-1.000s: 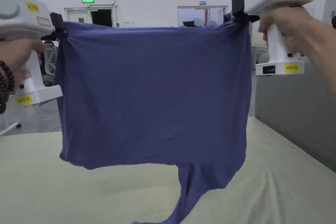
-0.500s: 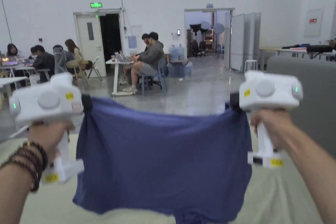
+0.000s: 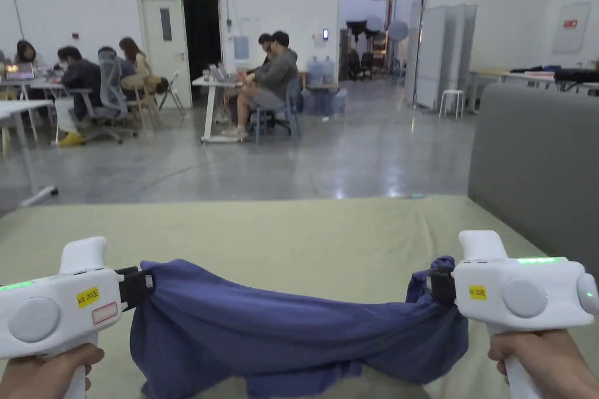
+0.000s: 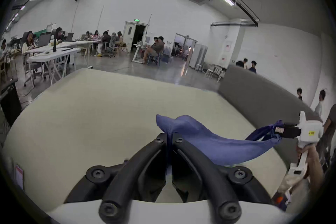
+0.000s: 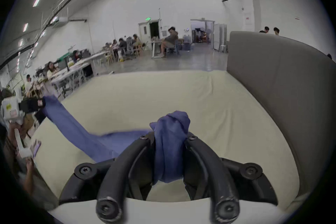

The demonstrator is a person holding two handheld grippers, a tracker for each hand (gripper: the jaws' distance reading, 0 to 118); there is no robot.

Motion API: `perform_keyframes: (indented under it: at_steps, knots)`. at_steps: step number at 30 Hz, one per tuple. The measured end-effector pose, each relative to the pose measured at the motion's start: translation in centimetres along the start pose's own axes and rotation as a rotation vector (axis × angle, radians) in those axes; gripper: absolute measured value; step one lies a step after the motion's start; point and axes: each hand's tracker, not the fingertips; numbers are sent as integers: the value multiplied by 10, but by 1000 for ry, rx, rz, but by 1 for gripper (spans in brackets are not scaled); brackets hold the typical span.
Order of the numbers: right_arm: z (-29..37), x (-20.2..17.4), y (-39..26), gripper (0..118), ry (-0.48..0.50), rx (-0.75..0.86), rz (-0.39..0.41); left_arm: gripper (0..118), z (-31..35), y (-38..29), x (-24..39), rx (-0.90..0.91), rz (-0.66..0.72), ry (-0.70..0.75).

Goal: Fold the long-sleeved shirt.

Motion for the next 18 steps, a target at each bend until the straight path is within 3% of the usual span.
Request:
perform_keyframes:
  at_steps: [5, 10, 15, 18]
  knots:
    - [39, -13, -112, 22, 42, -172, 50, 0, 64, -97, -3, -171, -80, 39]
    - [49, -23, -219, 22, 76, -420, 34, 0, 103, -195, -21, -423, -6, 67]
    - [60, -34, -257, 22, 124, -591, 121, 0, 121, -242, -44, -562, 40, 106]
    - [61, -35, -257, 22, 124, -611, 105, 0, 127, -250, -47, -593, 17, 130]
